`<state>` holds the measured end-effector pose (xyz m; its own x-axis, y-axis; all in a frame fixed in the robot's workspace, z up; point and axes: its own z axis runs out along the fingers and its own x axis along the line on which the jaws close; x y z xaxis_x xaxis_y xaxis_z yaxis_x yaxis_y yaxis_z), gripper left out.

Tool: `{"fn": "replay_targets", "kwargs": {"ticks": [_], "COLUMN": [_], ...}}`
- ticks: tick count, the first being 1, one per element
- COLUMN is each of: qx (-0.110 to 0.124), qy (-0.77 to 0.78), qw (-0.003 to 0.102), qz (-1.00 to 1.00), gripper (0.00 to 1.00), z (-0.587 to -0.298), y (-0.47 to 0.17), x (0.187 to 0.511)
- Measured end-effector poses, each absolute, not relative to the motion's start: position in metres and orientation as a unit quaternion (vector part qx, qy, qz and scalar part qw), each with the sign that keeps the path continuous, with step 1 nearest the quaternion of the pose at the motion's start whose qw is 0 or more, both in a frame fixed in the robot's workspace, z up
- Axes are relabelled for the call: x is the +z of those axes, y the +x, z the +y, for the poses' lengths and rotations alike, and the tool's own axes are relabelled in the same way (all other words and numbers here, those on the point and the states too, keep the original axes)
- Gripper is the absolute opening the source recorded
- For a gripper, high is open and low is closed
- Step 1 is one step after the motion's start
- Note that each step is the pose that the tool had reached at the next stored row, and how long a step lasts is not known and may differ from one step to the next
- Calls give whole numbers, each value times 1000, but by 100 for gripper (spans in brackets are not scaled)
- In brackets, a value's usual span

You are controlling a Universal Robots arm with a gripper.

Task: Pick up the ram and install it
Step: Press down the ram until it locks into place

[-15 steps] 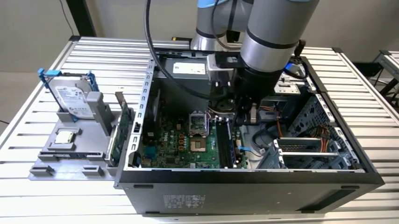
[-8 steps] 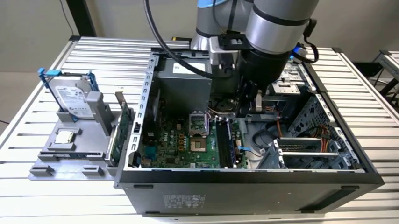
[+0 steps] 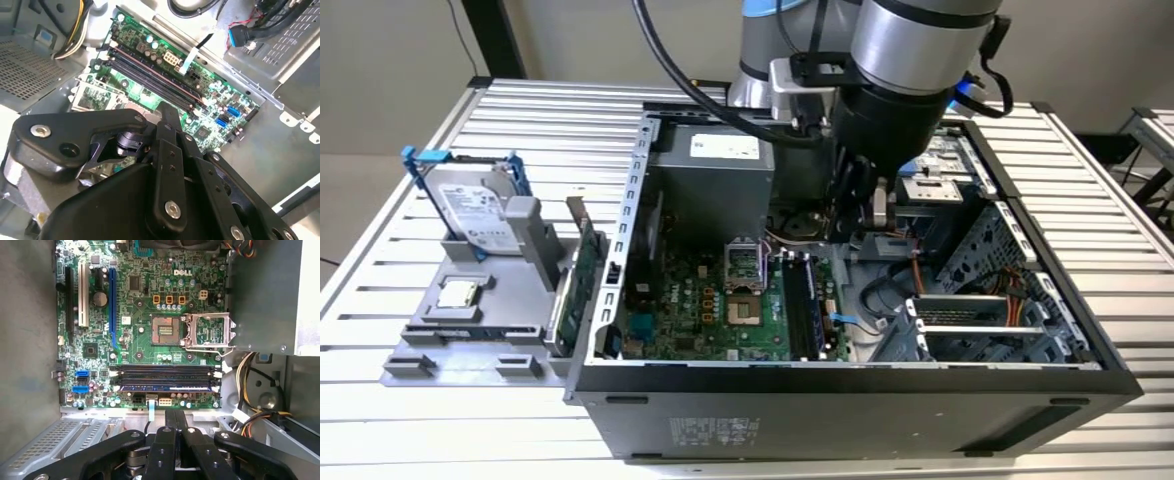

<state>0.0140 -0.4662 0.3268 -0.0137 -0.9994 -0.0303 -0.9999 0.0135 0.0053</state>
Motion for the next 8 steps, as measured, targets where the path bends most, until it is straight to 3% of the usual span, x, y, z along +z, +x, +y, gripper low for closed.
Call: {"fn": "replay_targets", "kwargs": {"ticks": [8], "qx": [13], "qy": [-702], "qw": [9], "qz": [712], "gripper": [0], "z": [-466], "y": [14], "x": [329]}}
